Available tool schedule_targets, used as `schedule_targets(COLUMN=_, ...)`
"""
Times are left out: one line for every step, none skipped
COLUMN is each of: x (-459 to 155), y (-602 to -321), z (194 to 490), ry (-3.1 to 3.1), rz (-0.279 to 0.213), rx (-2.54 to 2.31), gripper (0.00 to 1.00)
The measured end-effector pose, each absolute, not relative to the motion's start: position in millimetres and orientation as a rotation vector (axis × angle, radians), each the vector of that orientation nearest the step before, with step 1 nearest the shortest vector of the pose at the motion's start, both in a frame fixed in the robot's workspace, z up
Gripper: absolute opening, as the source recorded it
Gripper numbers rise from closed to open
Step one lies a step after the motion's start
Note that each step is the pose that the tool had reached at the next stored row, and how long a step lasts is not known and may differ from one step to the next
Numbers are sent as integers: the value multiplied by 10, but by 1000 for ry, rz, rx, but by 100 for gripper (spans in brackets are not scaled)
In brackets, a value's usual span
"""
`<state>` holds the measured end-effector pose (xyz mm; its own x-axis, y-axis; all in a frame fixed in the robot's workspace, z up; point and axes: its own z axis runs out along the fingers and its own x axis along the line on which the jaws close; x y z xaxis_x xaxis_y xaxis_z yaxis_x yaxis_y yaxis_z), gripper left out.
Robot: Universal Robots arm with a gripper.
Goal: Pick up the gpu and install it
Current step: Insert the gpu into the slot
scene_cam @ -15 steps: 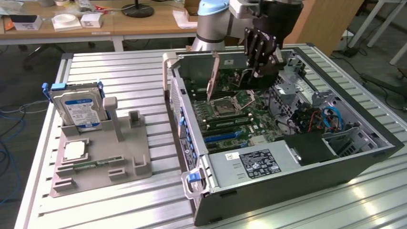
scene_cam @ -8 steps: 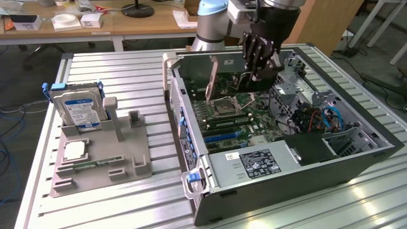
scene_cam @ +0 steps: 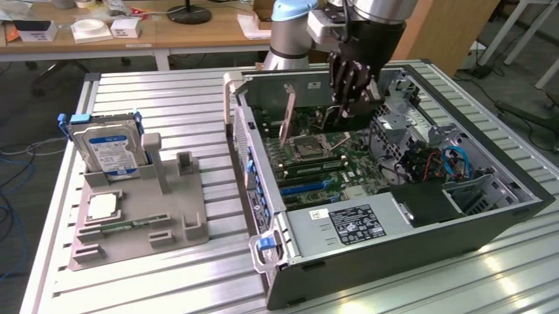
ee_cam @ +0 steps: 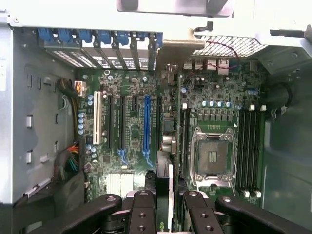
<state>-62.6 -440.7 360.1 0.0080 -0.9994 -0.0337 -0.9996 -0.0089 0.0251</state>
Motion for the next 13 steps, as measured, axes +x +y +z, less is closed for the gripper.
schedule_targets(x=-636, y=-4408, z=3588, ry=2207, rz=65, rx=-2226, gripper=27)
schedule_targets(x=-645, y=-4408, z=3575, ry=2206, rz=64, rx=-2227, gripper=27)
schedule_targets(x=-651, y=-4409, z=3559, ry=2205, rz=64, rx=-2228, gripper=27)
schedule_targets(x=-655, y=-4410, z=3542, ry=2204, rz=64, rx=-2229, gripper=27)
schedule_targets(x=-659, y=-4411, z=3525, ry=2203, rz=64, rx=-2230, gripper=27)
schedule_targets(x=-661, y=-4412, z=3507, ry=2202, rz=64, rx=-2230, gripper=27)
schedule_targets(x=-665, y=-4413, z=3489, ry=2201, rz=64, rx=-2231, gripper=27)
schedule_targets(x=-668, y=-4414, z=3470, ry=2201, rz=64, rx=-2232, gripper=27)
schedule_targets(x=-670, y=-4416, z=3453, ry=2200, rz=65, rx=-2232, gripper=27)
schedule_targets(x=-673, y=-4419, z=3433, ry=2199, rz=65, rx=-2232, gripper=27)
schedule_targets(x=-675, y=-4423, z=3415, ry=2198, rz=66, rx=-2233, gripper=27)
schedule_targets(x=-678, y=-4428, z=3398, ry=2198, rz=66, rx=-2233, gripper=27)
schedule_targets(x=-680, y=-4438, z=3388, ry=2198, rz=66, rx=-2233, gripper=27)
